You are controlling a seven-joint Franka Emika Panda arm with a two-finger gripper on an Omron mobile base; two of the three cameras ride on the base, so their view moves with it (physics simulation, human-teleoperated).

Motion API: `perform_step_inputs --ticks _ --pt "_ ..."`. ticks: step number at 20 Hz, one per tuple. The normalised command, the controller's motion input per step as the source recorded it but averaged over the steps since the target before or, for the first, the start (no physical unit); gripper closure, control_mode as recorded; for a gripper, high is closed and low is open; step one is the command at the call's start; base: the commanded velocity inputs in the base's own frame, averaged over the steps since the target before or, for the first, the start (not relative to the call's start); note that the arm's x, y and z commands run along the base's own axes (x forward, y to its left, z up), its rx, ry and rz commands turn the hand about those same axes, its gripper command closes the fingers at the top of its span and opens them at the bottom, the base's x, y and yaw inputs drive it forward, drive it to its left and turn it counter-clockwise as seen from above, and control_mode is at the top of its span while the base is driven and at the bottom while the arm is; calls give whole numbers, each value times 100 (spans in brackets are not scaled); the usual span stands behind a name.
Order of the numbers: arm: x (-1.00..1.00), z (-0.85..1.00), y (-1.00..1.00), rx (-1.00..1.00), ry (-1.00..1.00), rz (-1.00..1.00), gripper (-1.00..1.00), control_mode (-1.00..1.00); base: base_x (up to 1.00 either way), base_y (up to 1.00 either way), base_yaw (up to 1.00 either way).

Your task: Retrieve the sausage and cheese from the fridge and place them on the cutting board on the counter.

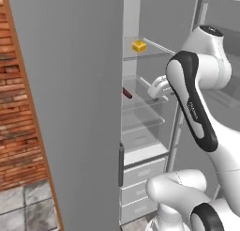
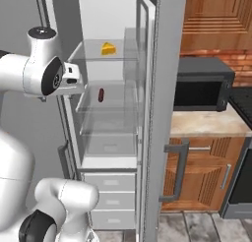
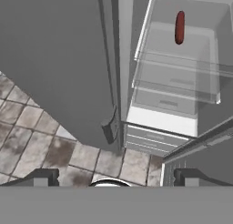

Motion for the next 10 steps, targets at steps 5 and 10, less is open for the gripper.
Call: perform_step_inputs --ticks 5,10 --pt "0 0 0 0 0 0 -100 100 57 0 -15" --pt "0 0 0 0 0 0 -100 100 55 0 -13"
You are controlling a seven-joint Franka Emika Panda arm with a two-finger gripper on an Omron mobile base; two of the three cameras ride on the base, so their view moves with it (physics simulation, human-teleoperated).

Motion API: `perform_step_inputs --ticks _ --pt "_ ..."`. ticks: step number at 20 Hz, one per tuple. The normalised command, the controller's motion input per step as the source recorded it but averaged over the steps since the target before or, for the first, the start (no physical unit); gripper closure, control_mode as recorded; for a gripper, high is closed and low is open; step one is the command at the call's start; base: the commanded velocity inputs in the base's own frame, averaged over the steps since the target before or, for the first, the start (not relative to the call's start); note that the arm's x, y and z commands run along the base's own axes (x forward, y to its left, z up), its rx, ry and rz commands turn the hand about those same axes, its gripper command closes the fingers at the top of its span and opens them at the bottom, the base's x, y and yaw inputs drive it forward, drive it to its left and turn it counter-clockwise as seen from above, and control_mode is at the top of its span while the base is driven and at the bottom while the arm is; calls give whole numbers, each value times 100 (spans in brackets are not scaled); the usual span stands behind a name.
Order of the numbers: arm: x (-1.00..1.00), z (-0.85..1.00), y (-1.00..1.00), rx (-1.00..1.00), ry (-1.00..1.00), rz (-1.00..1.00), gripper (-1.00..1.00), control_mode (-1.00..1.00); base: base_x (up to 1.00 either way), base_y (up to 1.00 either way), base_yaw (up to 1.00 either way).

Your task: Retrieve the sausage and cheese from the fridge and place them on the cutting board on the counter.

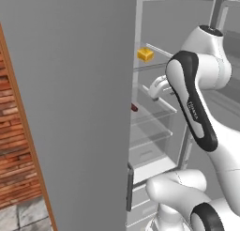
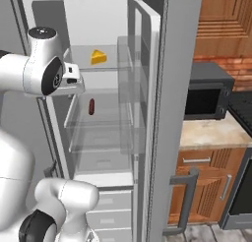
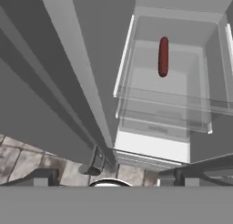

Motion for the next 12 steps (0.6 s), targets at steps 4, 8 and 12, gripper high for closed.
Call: perform_step_inputs --ticks 4,8,12 --pt "20 -4 0 4 0 -5 -100 -100 21 0 -6" --pt "1 0 -7 1 1 0 -100 -100 0 0 0" --pt "18 14 -1 9 -3 0 -100 -100 0 0 0"
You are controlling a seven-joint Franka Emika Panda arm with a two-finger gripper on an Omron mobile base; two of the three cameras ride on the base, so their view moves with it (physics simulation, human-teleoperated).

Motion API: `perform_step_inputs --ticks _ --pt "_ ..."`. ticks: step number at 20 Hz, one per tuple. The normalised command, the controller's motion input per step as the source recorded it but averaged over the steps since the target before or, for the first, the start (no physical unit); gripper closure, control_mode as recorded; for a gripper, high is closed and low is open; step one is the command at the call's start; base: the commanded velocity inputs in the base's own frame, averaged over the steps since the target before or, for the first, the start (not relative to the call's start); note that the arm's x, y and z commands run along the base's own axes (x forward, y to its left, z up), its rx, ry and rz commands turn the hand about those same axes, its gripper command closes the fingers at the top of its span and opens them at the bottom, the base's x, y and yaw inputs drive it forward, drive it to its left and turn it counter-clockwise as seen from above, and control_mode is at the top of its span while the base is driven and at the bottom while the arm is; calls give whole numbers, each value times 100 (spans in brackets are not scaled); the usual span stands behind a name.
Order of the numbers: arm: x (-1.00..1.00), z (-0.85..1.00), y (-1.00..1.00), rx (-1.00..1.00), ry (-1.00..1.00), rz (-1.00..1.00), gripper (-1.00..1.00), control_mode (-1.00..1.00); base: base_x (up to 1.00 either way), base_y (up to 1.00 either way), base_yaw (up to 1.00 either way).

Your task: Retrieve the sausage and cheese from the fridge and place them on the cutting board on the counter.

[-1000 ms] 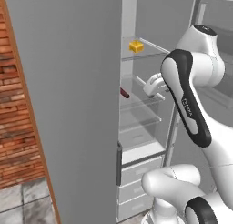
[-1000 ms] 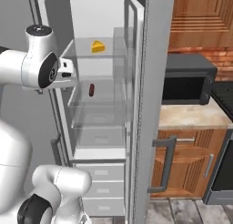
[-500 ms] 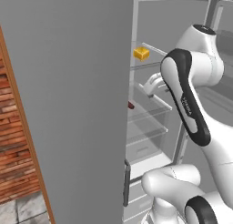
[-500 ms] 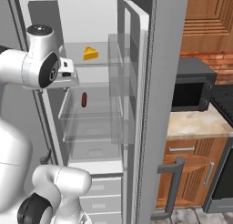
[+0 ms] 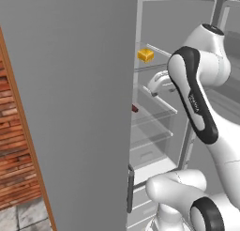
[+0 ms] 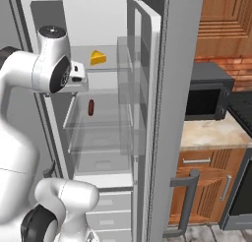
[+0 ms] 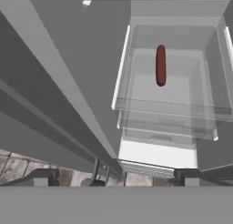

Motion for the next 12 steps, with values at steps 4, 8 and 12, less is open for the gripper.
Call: perform_step_inputs --ticks 4,8,12 --pt "18 29 0 4 -1 -3 -100 -100 0 0 0" --pt "0 3 0 1 0 0 -100 -100 0 0 0" --pt "48 1 -4 10 -8 -12 -100 -100 0 0 0"
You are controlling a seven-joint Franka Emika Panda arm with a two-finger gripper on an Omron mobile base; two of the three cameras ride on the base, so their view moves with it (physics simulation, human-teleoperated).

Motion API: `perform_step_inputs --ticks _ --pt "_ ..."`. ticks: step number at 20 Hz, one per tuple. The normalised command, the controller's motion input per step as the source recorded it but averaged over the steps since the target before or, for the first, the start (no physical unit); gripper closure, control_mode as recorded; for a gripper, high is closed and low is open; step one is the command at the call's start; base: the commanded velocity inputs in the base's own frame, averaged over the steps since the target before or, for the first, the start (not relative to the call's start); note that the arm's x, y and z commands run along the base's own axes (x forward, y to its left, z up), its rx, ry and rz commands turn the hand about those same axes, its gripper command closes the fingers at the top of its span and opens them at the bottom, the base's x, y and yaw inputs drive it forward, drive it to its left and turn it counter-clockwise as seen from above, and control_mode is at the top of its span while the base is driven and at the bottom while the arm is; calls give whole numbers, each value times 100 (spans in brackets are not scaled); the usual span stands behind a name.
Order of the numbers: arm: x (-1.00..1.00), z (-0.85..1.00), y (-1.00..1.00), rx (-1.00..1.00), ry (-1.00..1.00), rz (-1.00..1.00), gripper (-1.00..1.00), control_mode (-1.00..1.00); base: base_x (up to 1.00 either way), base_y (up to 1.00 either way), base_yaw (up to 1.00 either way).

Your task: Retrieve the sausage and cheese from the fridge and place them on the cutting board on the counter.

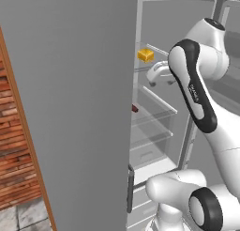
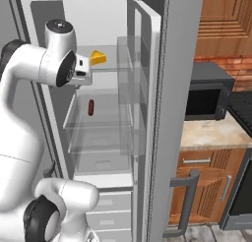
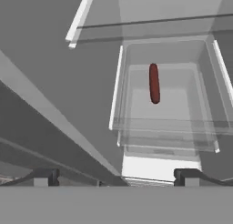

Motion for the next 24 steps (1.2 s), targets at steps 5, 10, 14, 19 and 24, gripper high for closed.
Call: perform_step_inputs --ticks 5,10,14,19,24 --pt "59 1 0 4 -22 -14 -100 -100 0 0 0" --pt "46 25 -8 0 -10 -15 -100 -100 0 0 0" --pt "42 15 -11 0 -6 -13 -100 -100 0 0 0" --pt "37 24 -15 0 -1 -14 -100 -100 0 0 0" --pt "47 14 -10 0 0 -7 -100 -100 0 0 0"
